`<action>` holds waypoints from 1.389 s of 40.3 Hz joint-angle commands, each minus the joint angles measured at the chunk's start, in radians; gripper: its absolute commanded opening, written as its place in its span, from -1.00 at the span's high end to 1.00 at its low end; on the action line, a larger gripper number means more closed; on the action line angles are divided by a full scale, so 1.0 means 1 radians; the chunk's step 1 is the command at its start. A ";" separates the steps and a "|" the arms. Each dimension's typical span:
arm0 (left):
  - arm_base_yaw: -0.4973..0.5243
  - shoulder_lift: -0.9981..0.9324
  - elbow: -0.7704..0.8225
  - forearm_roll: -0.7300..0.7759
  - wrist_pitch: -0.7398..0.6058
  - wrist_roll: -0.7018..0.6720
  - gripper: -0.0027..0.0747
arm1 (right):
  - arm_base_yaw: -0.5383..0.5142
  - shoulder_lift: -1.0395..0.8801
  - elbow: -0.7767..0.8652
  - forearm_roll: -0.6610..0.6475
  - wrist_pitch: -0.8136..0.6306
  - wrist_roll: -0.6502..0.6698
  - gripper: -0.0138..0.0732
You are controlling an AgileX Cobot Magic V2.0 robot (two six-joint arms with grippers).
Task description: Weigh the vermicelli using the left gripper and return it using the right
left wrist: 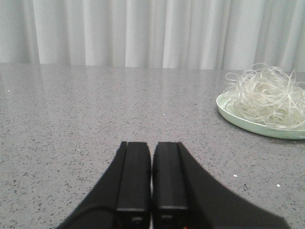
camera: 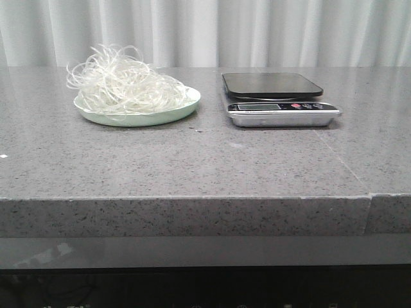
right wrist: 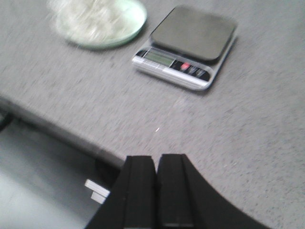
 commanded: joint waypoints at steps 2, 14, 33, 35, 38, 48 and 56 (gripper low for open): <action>-0.002 -0.022 0.038 -0.009 -0.084 -0.007 0.53 | -0.113 -0.099 0.142 0.011 -0.285 -0.004 0.30; -0.002 -0.022 0.038 -0.009 -0.084 -0.007 0.53 | -0.315 -0.315 0.500 0.047 -0.615 -0.004 0.30; -0.002 -0.022 0.038 -0.009 -0.084 -0.007 0.53 | -0.378 -0.359 0.637 0.101 -0.773 -0.003 0.30; -0.002 -0.022 0.038 -0.009 -0.084 -0.007 0.53 | -0.378 -0.359 0.637 0.101 -0.773 -0.003 0.30; -0.002 -0.022 0.038 -0.009 -0.084 -0.007 0.53 | -0.378 -0.359 0.637 0.101 -0.773 -0.003 0.30; -0.002 -0.022 0.038 -0.009 -0.084 -0.007 0.53 | -0.394 -0.359 0.637 0.101 -0.772 -0.003 0.30; -0.002 -0.022 0.038 -0.009 -0.084 -0.007 0.53 | -0.404 -0.359 0.637 0.101 -0.772 -0.003 0.30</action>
